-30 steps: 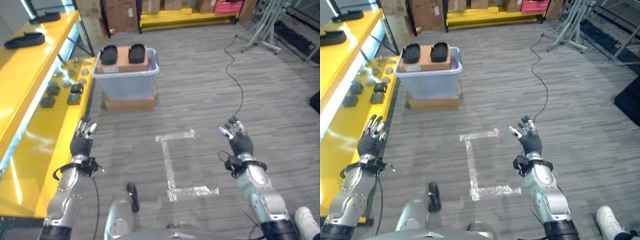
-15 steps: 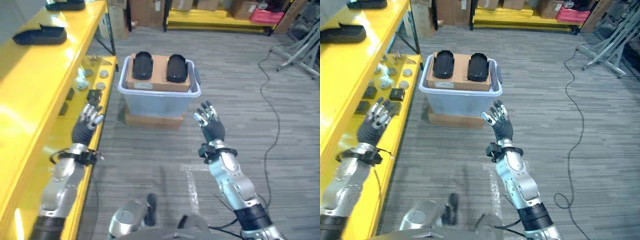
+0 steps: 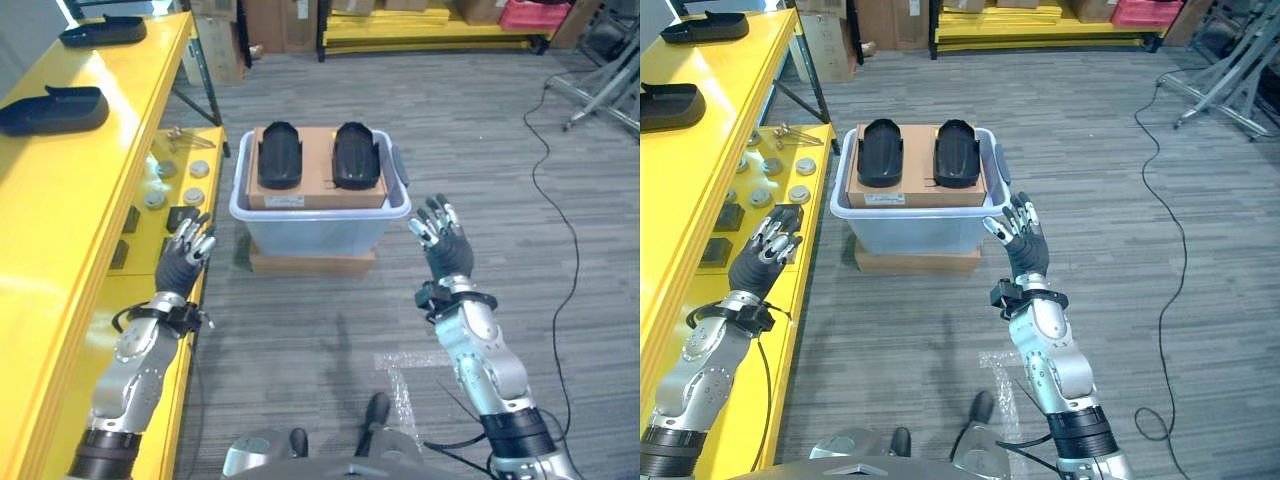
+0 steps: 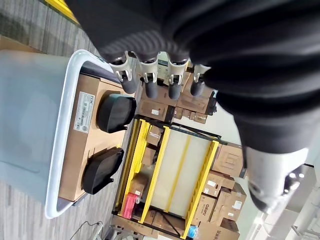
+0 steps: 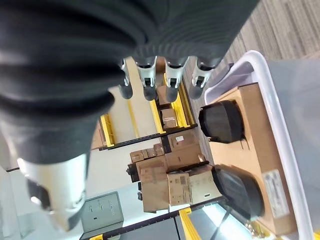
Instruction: Move parts from the plastic box to the shelf.
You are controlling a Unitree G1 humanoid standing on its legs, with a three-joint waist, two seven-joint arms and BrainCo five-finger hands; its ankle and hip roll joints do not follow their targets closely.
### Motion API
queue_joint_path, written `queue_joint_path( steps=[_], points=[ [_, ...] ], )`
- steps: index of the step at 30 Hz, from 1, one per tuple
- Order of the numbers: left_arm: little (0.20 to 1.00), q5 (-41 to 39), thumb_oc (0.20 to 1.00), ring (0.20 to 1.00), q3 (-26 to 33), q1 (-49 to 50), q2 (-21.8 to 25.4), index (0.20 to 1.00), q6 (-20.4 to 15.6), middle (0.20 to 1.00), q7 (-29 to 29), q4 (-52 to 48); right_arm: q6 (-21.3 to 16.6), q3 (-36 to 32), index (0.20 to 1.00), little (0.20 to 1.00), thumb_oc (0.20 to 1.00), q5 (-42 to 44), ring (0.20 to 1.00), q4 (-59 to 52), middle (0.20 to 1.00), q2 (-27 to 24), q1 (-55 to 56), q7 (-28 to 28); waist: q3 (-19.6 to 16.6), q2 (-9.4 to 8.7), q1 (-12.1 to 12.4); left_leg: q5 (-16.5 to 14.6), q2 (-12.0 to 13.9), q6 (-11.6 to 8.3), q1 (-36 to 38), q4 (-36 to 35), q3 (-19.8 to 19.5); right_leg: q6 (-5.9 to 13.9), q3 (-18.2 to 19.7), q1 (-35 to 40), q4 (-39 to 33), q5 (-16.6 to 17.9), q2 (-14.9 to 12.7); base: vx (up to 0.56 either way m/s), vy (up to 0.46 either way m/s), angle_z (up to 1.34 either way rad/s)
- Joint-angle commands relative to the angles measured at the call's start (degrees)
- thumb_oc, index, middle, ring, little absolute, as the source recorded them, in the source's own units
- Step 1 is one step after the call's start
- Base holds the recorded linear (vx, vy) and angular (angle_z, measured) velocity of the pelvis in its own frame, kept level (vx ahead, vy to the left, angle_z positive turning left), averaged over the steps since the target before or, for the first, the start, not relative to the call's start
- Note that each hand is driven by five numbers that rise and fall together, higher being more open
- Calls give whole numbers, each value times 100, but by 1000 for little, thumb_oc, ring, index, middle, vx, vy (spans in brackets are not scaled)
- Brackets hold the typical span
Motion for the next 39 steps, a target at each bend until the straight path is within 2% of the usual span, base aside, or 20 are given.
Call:
queue_joint_path(
  steps=[1,3,6,7,10,14,15,17,19,21,23,25,26,27,28,29,32,34,37,39],
  points=[
    [1000,-200,1000,1000,-16,96,231,1000,-327,1000,-103,-627,-128,-195,1000,1000,1000,102,1000,-165,1000,-150,-120,-35,-289,-201,-18,383,1174,-186,-63,-750,498,865,27,-61,402,-575,-348,192,-348,18],
    [1000,-340,1000,1000,-98,60,95,1000,-347,1000,-33,-532,-75,-198,1000,1000,1000,200,1000,-31,1000,-249,-156,25,-236,-230,-37,666,1506,-348,-314,115,612,583,-10,165,270,-694,-103,170,-355,41],
    [1000,-243,1000,1000,-175,36,-61,1000,-475,1000,29,-398,-59,-180,1000,1000,1000,173,1000,54,1000,-312,-161,124,-188,-242,-70,1023,1796,-504,-730,1178,645,298,-14,318,185,-836,147,170,-308,2],
    [1000,-216,1000,1000,-182,33,-105,1000,-492,1000,72,-353,-36,-205,1000,1000,1000,141,1000,61,1000,-330,-112,158,-148,-215,-102,1054,1913,-637,-903,1731,614,222,43,441,195,-985,290,197,-253,-16],
    [1000,-148,1000,1000,-180,7,-158,1000,-536,1000,69,-212,-21,-280,1000,1000,1000,156,1000,71,1000,-368,-12,189,-74,-207,-164,1149,1972,-699,-1187,2253,651,85,11,573,162,-1057,450,166,-158,-6],
    [1000,-175,1000,1000,-99,53,-178,1000,-602,1000,121,-215,-14,-326,1000,1000,1000,153,1000,132,1000,-355,125,352,7,-160,-186,1234,1665,-675,-1155,1414,916,98,24,810,3,-1120,548,200,51,2],
    [1000,-226,1000,1000,-72,94,-181,1000,-637,1000,218,-274,-17,-310,1000,1000,1000,88,1000,117,1000,-329,241,466,17,-93,-205,1538,1467,-698,-1099,304,1069,161,-6,940,-91,-1113,549,235,168,10],
    [1000,-250,1000,1000,-58,118,-176,1000,-637,1000,260,-306,-9,-284,1000,1000,1000,56,1000,90,1000,-323,304,514,5,-69,-199,1737,1344,-702,-1079,-228,1088,209,-23,1004,-129,-1098,539,253,188,26],
    [1000,-286,1000,1000,4,166,-165,1000,-605,1000,249,-362,-56,-207,1000,1000,1000,37,1000,26,1000,-306,439,548,-4,28,-156,2199,1196,-737,-1195,-1078,1099,277,-32,1110,-98,-1117,584,339,184,26],
    [1000,-296,1000,1000,88,252,-154,1000,-519,1000,124,-436,-178,-96,1000,1000,1000,40,1000,9,1000,-285,515,550,32,78,-68,2511,1105,-782,-1425,-1411,1018,281,-48,1187,24,-1184,633,366,151,6],
    [1000,-266,1000,1000,122,272,-138,1000,-497,1000,58,-432,-239,23,1000,1000,1000,88,1000,45,1000,-291,437,524,53,79,48,2437,1013,-733,-1524,-1287,831,256,-2,1204,145,-1291,622,324,153,-14],
    [1000,-215,1000,1000,135,274,-116,1000,-529,1000,58,-412,-246,114,1000,1000,1000,126,1000,96,1000,-279,315,508,57,57,151,2182,897,-624,-1540,-1228,731,273,47,1199,255,-1374,567,335,182,-38],
    [1000,-172,1000,1000,144,258,-56,1000,-571,1000,78,-369,-275,354,1000,1000,1000,156,1000,228,1000,-186,47,387,49,10,362,1641,689,-377,-1705,-795,591,272,109,1251,487,-1564,440,473,224,-92],
    [1000,-175,1000,1000,168,176,-2,1000,-495,1000,-123,-376,-345,408,1000,1000,1000,178,1000,249,1000,-107,-76,260,-15,-54,509,1224,552,-118,-1716,-530,748,333,-37,1392,695,-1808,342,491,221,-82],
    [1000,-176,1000,1000,174,161,3,1000,-462,1000,-196,-392,-371,416,1000,1000,1000,161,1000,237,1000,-89,-90,220,-33,-65,539,1179,528,-86,-1712,-500,771,341,-67,1422,724,-1848,331,410,179,-23],
    [1000,-78,1000,1000,162,74,21,1000,-296,1000,-413,-439,-424,449,1000,1000,1000,81,1000,255,1000,65,-153,5,-132,-101,673,1062,332,86,-1602,-519,704,449,-219,1441,1106,-1985,252,313,172,26],
    [1000,-19,1000,1000,89,-67,42,1000,-115,1000,-527,-442,-383,408,1000,1000,1000,-2,1000,213,1000,253,-133,-134,-207,-92,648,893,47,381,-1318,-669,617,707,-304,1074,2638,-1562,-118,303,253,9],
    [1000,71,1000,1000,58,-124,35,1000,-98,1000,-562,-443,-217,343,1000,1000,1000,-93,1000,52,1000,354,21,-83,-231,-40,504,789,-127,586,-1015,-876,555,863,-171,583,3871,-1158,-410,258,257,55],
    [1000,119,1000,1000,48,-112,82,1000,-161,1000,-502,-509,-202,340,1000,1000,1000,-204,1000,-17,1000,402,95,-16,-194,29,396,722,-145,654,-837,-982,474,826,-47,213,4087,-1140,-467,127,47,35],
    [1000,104,1000,1000,50,-80,148,1000,-269,1000,-519,-580,-292,315,1000,1000,1000,-367,1000,-55,1000,437,109,17,-151,161,300,736,-45,593,-588,-1154,328,713,54,-225,3687,-1241,-552,106,-106,-7]
  ],
)
